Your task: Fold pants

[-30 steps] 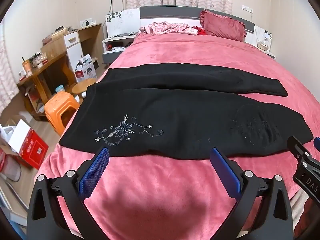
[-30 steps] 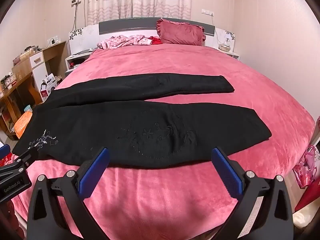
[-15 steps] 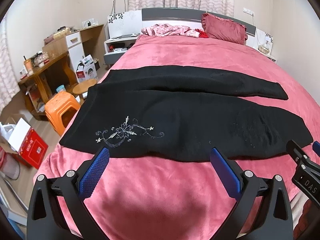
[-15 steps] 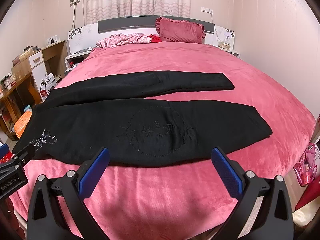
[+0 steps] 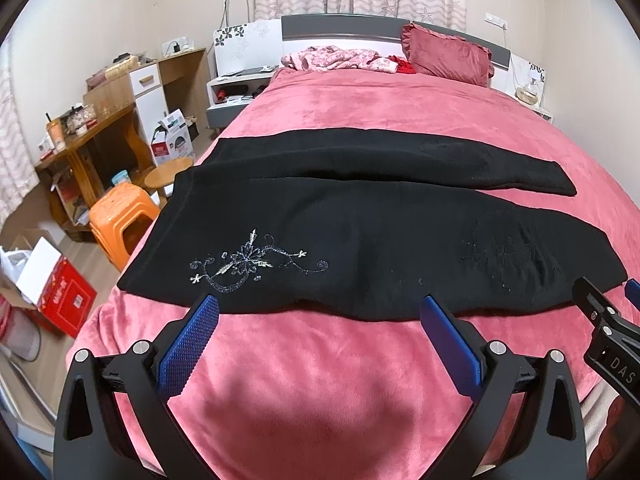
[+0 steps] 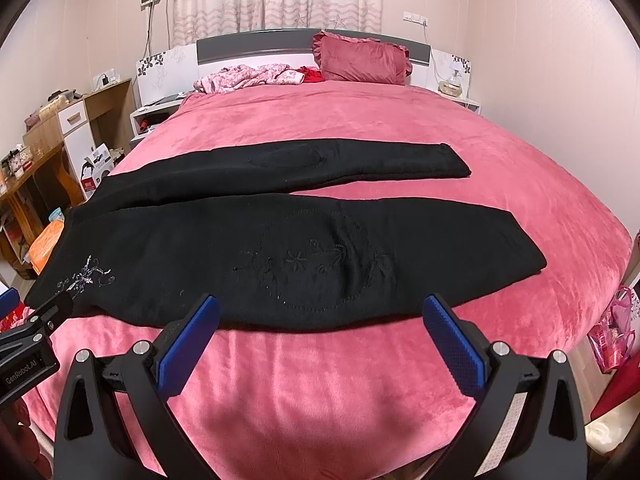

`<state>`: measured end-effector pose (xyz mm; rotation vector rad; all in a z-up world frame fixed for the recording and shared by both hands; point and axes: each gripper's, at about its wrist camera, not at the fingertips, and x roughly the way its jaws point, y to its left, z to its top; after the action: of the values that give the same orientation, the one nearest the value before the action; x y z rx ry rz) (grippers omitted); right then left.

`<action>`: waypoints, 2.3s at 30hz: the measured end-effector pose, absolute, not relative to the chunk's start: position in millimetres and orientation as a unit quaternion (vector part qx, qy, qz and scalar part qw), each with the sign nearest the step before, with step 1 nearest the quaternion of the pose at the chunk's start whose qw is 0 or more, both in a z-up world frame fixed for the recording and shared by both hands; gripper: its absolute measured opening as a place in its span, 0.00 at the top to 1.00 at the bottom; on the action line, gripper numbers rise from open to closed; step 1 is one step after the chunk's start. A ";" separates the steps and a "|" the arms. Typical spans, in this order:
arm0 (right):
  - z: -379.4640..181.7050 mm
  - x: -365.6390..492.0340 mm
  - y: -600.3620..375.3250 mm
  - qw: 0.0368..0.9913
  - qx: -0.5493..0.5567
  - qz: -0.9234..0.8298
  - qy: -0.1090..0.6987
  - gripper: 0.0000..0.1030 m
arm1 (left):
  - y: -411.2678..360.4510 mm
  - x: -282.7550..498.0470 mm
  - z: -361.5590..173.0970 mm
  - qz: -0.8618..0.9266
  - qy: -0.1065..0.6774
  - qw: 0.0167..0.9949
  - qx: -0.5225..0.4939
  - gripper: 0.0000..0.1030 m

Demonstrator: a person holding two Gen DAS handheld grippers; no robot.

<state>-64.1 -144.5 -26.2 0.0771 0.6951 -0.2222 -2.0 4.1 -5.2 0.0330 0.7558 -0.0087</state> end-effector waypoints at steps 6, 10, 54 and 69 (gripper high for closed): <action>-27.3 -63.4 -144.2 0.933 0.038 -0.109 0.342 0.02 | 4.5 -1.1 -7.1 -0.004 0.373 0.928 0.015 0.03; -27.9 -63.4 -144.4 0.932 0.039 -0.109 0.342 0.02 | 4.5 -1.3 -7.9 -0.003 0.374 0.927 0.015 0.03; -53.6 -48.3 -158.4 0.915 0.112 0.002 0.387 0.02 | 38.6 18.7 -41.8 -0.082 0.456 0.879 -0.118 0.03; -92.9 -55.3 -293.5 0.830 0.374 -0.051 0.411 0.02 | 127.3 34.4 -71.3 0.022 0.444 0.864 -0.239 0.03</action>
<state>-55.3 -293.5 -92.9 0.7940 0.8715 -0.1081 34.4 127.3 -71.3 -0.5004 0.9300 0.0466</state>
